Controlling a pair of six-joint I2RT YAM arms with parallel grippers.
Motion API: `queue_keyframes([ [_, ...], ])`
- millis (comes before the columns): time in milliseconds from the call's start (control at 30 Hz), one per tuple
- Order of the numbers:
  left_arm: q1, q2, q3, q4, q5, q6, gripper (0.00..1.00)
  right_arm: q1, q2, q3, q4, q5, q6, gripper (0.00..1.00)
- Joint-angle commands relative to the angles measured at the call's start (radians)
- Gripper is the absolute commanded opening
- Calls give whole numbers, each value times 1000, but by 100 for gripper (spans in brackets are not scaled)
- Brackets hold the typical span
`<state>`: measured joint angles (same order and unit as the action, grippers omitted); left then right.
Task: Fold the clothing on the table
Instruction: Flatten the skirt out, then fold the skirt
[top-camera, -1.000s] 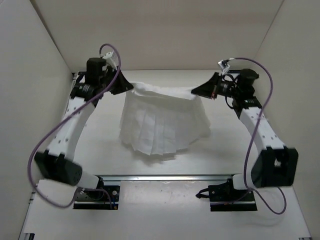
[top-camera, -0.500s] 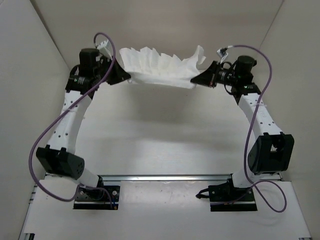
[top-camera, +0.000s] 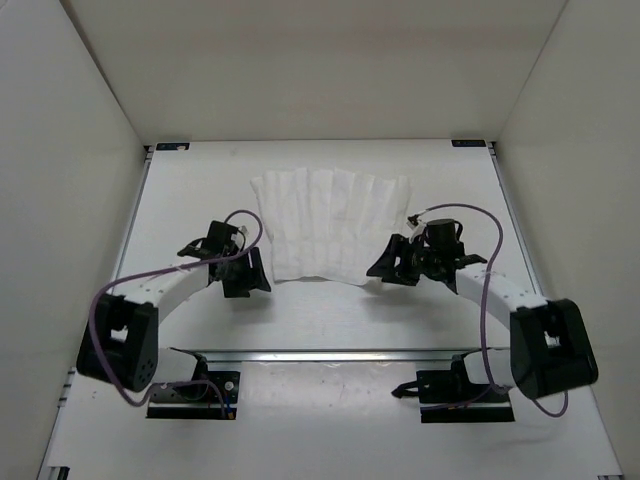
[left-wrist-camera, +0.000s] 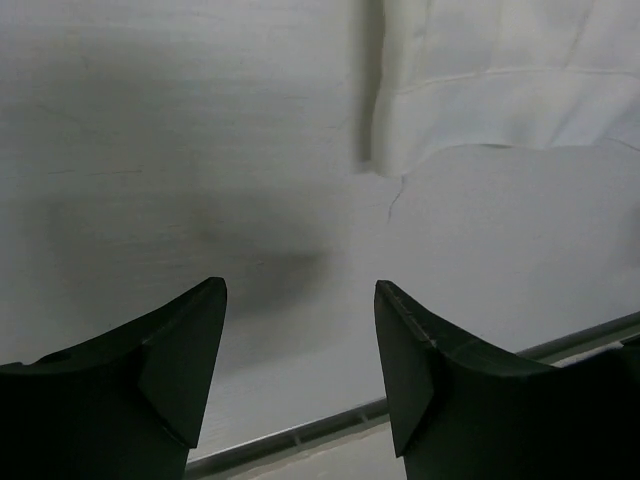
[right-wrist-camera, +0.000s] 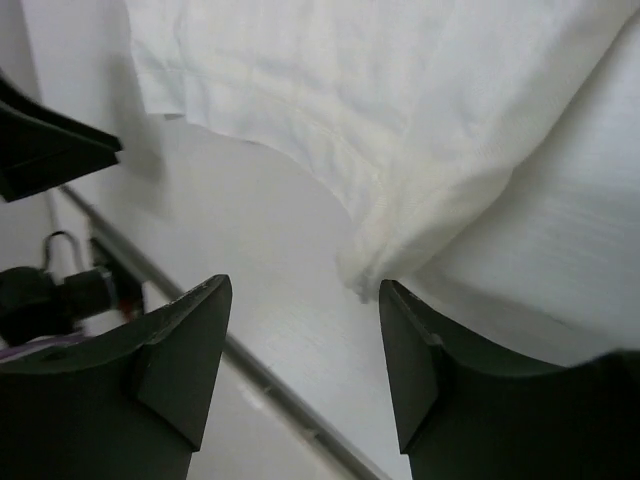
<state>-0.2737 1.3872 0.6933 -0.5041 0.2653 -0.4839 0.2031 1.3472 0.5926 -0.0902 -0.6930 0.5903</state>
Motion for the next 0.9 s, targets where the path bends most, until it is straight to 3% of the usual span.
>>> queue_keyframes([
  [0,-41,-154,8,59,-102,21,71,58,-146,30,-64,364,-171,58],
  [133,-139,-177,-27,78,-239,45,70,134,-169,53,-160,558,-340,55],
  [367,-170,-117,-43,150,-311,76,68,258,-146,30,-132,679,-517,50],
  [500,-182,-76,-34,232,-314,38,68,197,-155,-2,-54,591,-456,55],
  [867,-180,47,-1,322,-291,4,68,71,-79,-33,64,311,-282,51],
])
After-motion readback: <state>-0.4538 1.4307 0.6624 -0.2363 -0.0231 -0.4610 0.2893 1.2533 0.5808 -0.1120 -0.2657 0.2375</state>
